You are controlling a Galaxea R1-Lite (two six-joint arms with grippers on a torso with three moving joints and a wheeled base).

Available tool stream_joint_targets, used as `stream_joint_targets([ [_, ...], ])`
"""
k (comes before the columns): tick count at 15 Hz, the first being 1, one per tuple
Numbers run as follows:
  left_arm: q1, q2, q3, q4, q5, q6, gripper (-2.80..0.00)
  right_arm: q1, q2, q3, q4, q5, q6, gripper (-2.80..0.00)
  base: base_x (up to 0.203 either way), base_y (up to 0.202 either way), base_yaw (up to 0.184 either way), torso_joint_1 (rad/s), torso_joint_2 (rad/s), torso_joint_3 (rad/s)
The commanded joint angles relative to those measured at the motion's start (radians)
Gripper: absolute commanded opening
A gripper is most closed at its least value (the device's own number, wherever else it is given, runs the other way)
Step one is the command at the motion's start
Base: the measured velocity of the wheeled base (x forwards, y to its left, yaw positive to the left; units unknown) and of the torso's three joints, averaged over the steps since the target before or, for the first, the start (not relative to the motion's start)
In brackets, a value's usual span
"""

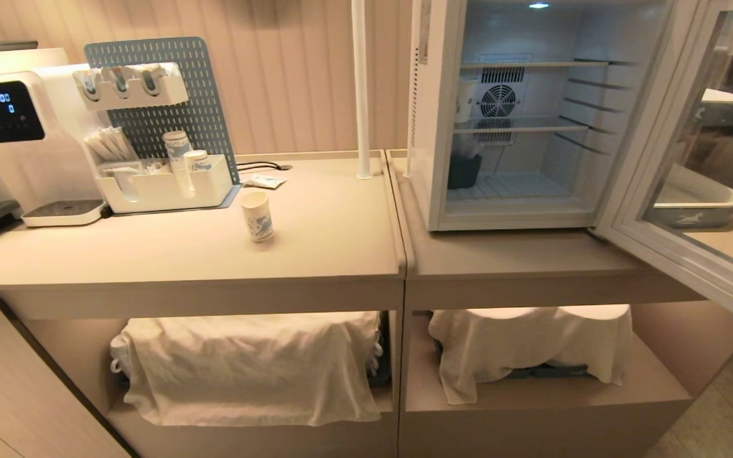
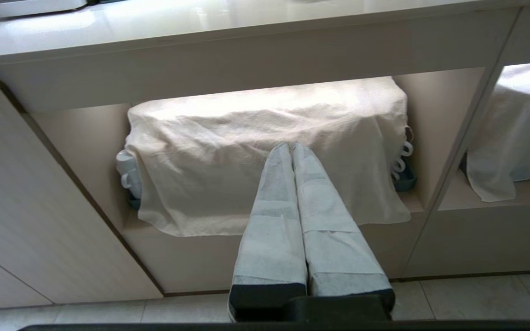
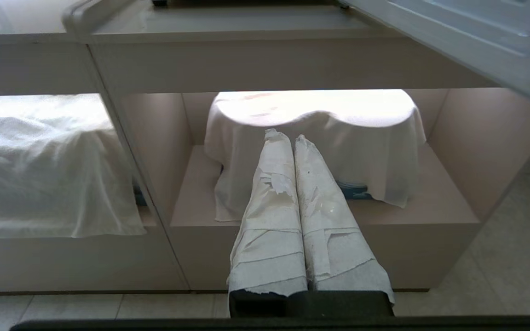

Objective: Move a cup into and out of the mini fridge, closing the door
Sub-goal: Close the freezer door

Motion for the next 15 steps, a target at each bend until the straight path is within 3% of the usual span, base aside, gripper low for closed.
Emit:
stream_joint_targets([
  [1,0.001,0.002,0.000,0.000,0.000,0.001,-2.80,0.000,0.000,0.000,0.001,0.001,0.000,-2.80,0.000,-0.194,-0.001,-0.001,0.01,0.002],
  [15,-0.001,0.000,0.000,0.000,0.000,-0.001,-2.80,0.000,0.000,0.000,0.003,0.002,-0.006,-2.80,0.000,-0.195,-0.001,0.002,0.00,0.002],
])
